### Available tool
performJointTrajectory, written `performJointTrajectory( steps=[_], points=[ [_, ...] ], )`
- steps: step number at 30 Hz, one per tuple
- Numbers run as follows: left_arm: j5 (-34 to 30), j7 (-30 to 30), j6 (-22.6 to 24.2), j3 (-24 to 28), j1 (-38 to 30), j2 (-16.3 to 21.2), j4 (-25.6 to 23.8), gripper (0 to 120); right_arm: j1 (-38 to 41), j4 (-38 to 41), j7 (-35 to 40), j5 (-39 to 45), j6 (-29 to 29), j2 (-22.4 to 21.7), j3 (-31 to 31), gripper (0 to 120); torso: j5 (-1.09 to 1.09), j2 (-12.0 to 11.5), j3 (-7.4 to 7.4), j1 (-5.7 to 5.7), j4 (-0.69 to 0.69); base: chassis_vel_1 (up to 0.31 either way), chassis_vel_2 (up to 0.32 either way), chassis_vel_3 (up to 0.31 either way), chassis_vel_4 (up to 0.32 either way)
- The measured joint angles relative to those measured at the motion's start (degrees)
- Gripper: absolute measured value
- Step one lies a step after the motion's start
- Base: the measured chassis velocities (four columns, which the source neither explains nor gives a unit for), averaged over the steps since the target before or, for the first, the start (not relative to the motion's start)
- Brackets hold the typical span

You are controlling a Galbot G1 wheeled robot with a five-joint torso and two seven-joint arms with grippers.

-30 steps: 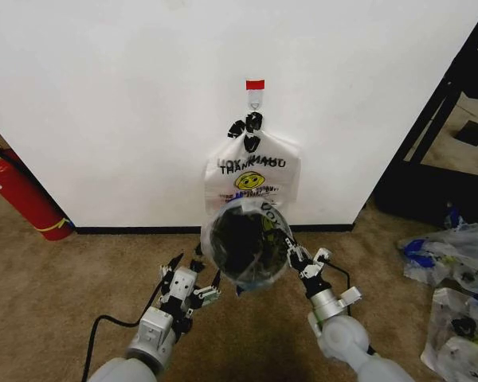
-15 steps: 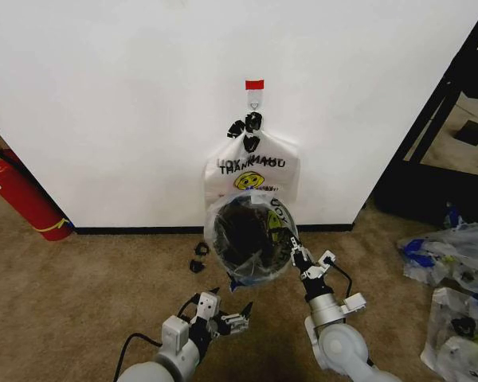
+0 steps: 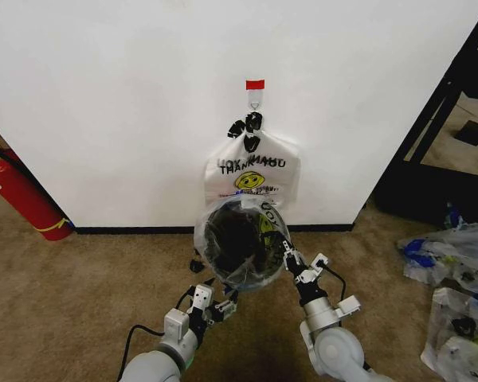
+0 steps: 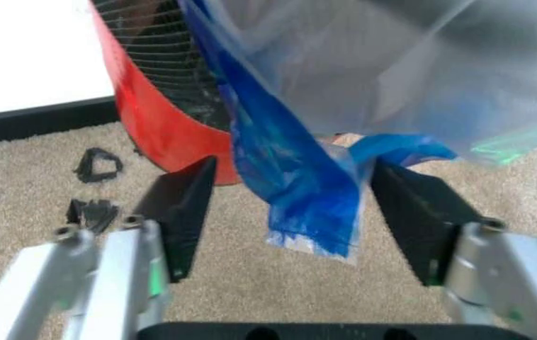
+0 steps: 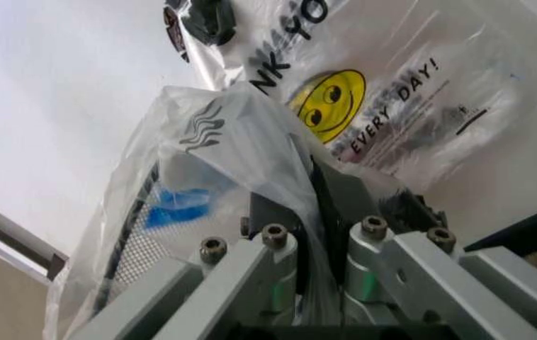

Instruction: Pick up the garbage bag from the wall and place it over the trash bin.

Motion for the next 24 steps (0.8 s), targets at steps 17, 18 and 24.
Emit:
performJointTrajectory(
  steps=[17, 18, 24],
  points=[
    [3.3, 4.5, -1.2, 0.7, -1.4, 0.0, 2.6, 0, -0.3, 0.5, 0.2, -1.3, 0.0, 0.2, 0.0, 1, 0.0, 0.0, 0.0, 0.0, 0.0, 0.0, 0.0, 0.0, 0.0],
    [4.0, 4.5, -1.4, 0.7, -1.6, -0.2, 3.2, 0, -0.6, 0.9, 0.3, -1.3, -0.1, 0.2, -0.1, 1, 0.0, 0.0, 0.0, 0.0, 0.0, 0.0, 0.0, 0.0, 0.0],
    [7.5, 4.4, -1.9, 0.3, -2.1, -0.5, 5.4, 0, -1.8, 2.9, 0.5, -1.7, -0.5, 0.1, -0.4, 1, 0.0, 0.0, 0.0, 0.0, 0.0, 0.0, 0.0, 0.0, 0.0]
  ],
)
